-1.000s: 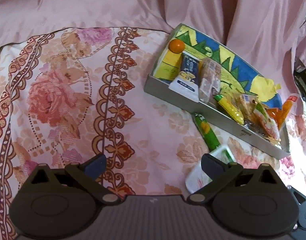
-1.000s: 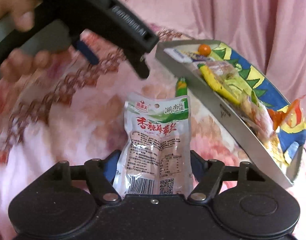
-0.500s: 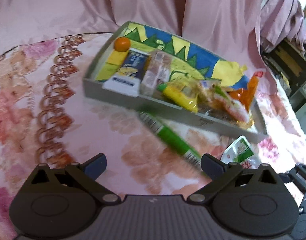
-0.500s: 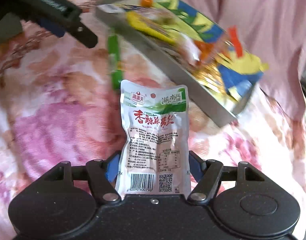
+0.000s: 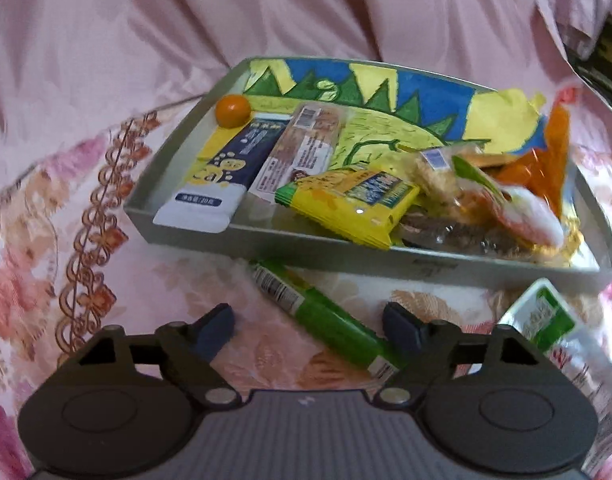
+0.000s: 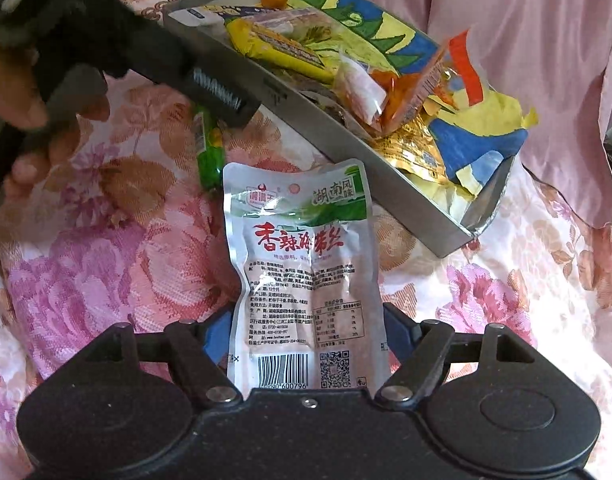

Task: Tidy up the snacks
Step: 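Grasp the green sausage stick with the left tool while the right tool holds the pouch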

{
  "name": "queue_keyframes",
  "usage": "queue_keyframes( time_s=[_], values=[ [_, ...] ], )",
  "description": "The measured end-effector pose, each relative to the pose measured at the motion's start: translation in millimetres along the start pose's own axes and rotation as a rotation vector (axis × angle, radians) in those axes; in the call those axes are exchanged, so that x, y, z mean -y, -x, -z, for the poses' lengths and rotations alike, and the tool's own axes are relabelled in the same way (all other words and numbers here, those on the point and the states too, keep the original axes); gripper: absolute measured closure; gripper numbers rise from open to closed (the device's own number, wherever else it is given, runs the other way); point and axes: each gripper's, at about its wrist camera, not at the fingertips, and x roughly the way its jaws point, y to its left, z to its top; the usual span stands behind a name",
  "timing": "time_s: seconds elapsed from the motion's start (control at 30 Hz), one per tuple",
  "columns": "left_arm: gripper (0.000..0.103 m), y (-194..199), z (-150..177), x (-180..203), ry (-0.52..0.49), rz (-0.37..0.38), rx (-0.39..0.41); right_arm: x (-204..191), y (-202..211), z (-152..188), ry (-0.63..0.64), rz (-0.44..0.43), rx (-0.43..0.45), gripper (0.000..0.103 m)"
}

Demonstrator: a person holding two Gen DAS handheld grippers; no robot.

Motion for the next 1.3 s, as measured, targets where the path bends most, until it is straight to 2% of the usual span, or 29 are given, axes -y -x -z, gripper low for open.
queue_keyframes(
  time_s=[0.2,0.23,0.5,0.6,0.77,0.9,1.07,1.2,1.3],
  values=[
    [0.038,12.7,3.2,-16.2,0.016,0.043,-0.032,-4.7,1.6,-3.4,-0.020,-0.030,0.040,0.027],
    [0.038,16.2,4.1,-22.1,0.031,0.055,-0.042,-5.5,2.5,-3.9,-0.025,-0.041,0.047,0.027],
    [0.054,33.9,16.2,-69.2,0.095,0.102,-0.171,-15.0,8.6,-2.1,-0.051,-0.100,0.079,0.027],
    [0.054,40.1,22.2,-77.5,0.095,0.121,-0.192,-20.0,15.4,-1.7,-0.076,-0.150,0.111,0.028],
    [0.054,45.4,29.3,-67.2,-0.022,0.098,-0.198,-29.3,20.9,-3.7,-0.088,-0.198,0.165,0.028],
    [0.053,42.0,33.0,-57.2,-0.064,0.065,-0.188,-33.3,10.0,-4.3,-0.089,-0.195,0.166,0.018],
    [0.046,38.9,31.6,-58.8,-0.033,0.067,-0.186,-34.0,-7.5,-7.4,-0.087,-0.202,0.162,0.011],
    [0.044,36.1,29.5,-61.6,-0.011,0.076,-0.190,-33.8,-12.2,-13.0,-0.106,-0.202,0.174,0.014],
    [0.046,36.2,29.0,-59.8,-0.025,0.069,-0.192,-37.6,-8.2,-14.4,-0.093,-0.198,0.178,0.024]
  ],
)
